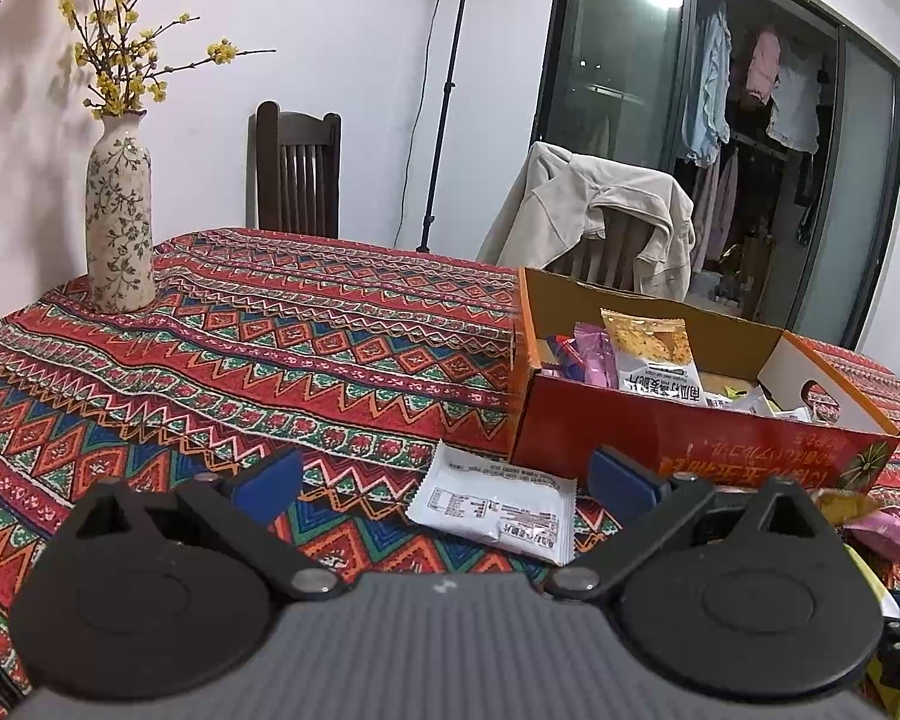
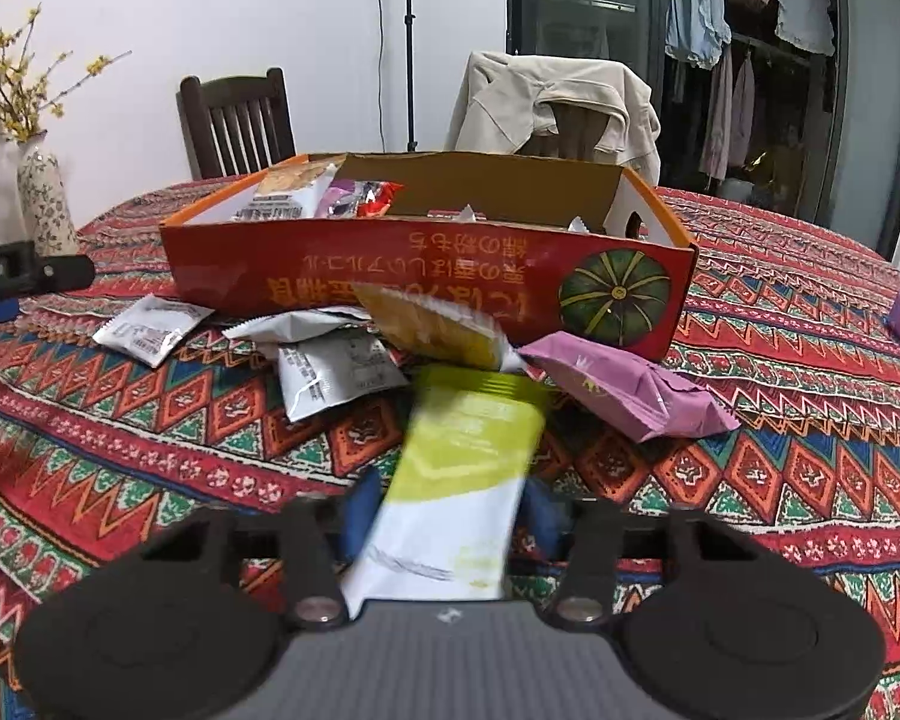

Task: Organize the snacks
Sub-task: 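Grasp a green-and-white bar packet with the right gripper while the left gripper grasps a white packet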

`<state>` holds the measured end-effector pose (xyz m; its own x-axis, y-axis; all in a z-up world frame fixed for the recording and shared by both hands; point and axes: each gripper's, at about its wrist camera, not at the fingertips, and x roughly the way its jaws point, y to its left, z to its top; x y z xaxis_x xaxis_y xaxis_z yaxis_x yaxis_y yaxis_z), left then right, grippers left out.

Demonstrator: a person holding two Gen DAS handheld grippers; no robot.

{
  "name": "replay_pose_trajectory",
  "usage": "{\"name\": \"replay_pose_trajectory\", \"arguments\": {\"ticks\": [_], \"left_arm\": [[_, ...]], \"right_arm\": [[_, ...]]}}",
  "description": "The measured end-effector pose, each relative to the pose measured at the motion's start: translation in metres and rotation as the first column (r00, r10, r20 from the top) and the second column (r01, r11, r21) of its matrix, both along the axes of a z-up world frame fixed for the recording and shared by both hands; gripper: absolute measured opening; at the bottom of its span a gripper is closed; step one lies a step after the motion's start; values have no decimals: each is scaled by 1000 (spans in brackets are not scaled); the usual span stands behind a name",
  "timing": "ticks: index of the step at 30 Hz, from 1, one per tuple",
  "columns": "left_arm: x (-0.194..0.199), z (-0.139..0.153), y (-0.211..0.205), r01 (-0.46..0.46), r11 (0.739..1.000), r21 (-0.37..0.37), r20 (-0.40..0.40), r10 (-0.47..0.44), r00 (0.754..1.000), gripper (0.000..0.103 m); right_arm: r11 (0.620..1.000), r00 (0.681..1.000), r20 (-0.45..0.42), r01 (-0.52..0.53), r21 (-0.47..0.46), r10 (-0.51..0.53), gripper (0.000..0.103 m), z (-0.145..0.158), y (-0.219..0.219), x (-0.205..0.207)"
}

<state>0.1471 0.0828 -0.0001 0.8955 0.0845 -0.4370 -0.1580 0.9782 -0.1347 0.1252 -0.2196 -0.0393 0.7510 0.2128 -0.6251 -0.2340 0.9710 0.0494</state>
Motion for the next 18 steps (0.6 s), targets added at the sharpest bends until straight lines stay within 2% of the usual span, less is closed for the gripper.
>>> {"name": "replay_pose_trajectory", "arguments": {"ticks": [3, 9, 18], "left_arm": [[-4, 2, -2, 8, 1000, 9, -2, -8, 1000, 103], [-7, 6, -4, 18, 999, 28, -11, -17, 1000, 103], [11, 17, -2, -12, 999, 43, -42, 14, 999, 103]], "right_arm": [[1000, 1000, 30, 4, 2, -4, 35, 5, -3, -8], [1000, 984, 177, 21, 23, -25, 35, 33, -12, -22], [999, 961, 274, 19, 30, -27, 35, 59, -18, 7]]}}
